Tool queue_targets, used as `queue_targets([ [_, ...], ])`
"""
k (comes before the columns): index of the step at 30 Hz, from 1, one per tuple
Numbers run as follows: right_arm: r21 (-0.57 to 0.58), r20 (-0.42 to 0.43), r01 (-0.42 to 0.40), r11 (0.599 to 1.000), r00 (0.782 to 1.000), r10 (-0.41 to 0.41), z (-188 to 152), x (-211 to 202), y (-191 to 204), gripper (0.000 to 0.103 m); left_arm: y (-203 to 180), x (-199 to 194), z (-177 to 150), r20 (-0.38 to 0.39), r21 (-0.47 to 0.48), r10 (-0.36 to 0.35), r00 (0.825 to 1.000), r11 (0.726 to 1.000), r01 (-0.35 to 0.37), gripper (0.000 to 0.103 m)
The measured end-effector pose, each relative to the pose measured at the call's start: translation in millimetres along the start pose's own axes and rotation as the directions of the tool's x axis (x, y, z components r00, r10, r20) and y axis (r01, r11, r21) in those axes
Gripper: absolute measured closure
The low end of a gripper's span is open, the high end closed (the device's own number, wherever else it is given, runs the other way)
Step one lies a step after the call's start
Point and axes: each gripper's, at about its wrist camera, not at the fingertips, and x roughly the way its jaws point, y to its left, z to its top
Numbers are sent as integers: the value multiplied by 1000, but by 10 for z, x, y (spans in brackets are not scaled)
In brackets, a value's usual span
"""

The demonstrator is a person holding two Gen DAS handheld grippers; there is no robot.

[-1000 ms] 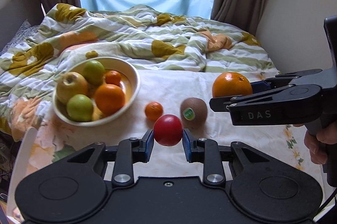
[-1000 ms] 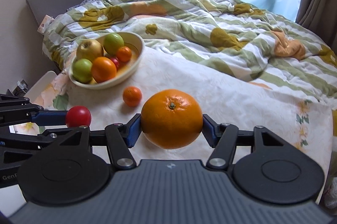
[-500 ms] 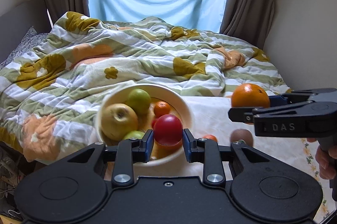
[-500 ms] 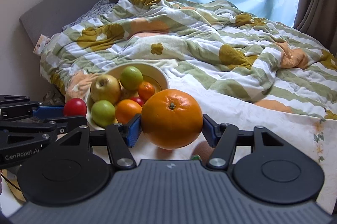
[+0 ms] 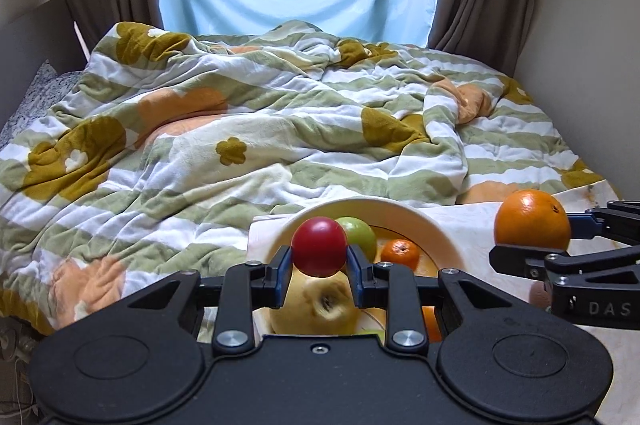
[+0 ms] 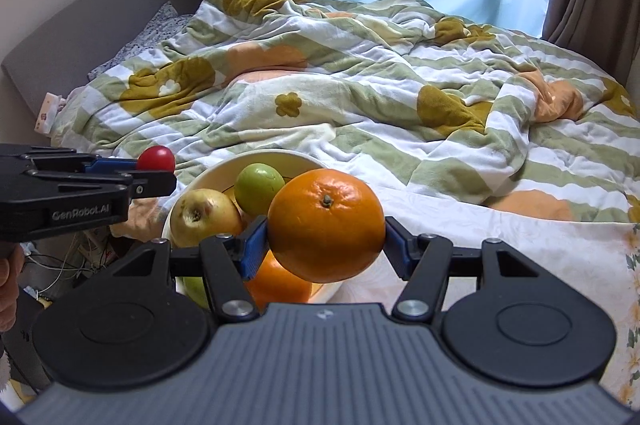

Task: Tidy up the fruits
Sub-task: 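Carry the red tomato and orange to the white dish with both tools, then open both tools to release the tomato and orange into the dish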

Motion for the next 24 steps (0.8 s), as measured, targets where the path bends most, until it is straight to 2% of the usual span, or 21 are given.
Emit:
queue_targets([
  [7, 46, -17, 47, 998, 999, -46, 61, 240, 31, 27, 138, 464, 115, -55, 41, -27, 998, 999, 29, 71],
  [16, 109, -54, 100, 989, 994, -95, 62, 479, -44, 27, 203, 785, 125, -90, 69, -55, 994, 996, 61, 68],
  [17, 114, -56, 104, 988, 994, -98, 60, 491, -49, 27, 207, 785, 123, -84, 69, -53, 995, 996, 59, 64],
  [18, 119, -58, 108, 987, 993, -101, 58, 501, -55, 27, 207, 779, 124, -78, 71, -42, 996, 996, 48, 48],
  [19, 123, -59, 111, 986, 993, -104, 56, 508, -60, 27, 207, 767, 128, -71, 71, -31, 997, 997, 36, 19],
  [20, 126, -61, 114, 985, 992, -107, 55, 511, -67, 27, 215, 751, 127, -60, 68, -26, 998, 997, 30, 6],
  [21, 128, -61, 116, 985, 992, -109, 57, 512, -67, 28, 234, 714, 129, -35, 60, -24, 999, 998, 26, 0],
  [24, 130, -58, 116, 985, 992, -109, 74, 509, -65, 28, 272, 652, 132, -28, 41, -25, 999, 999, 26, 0],
])
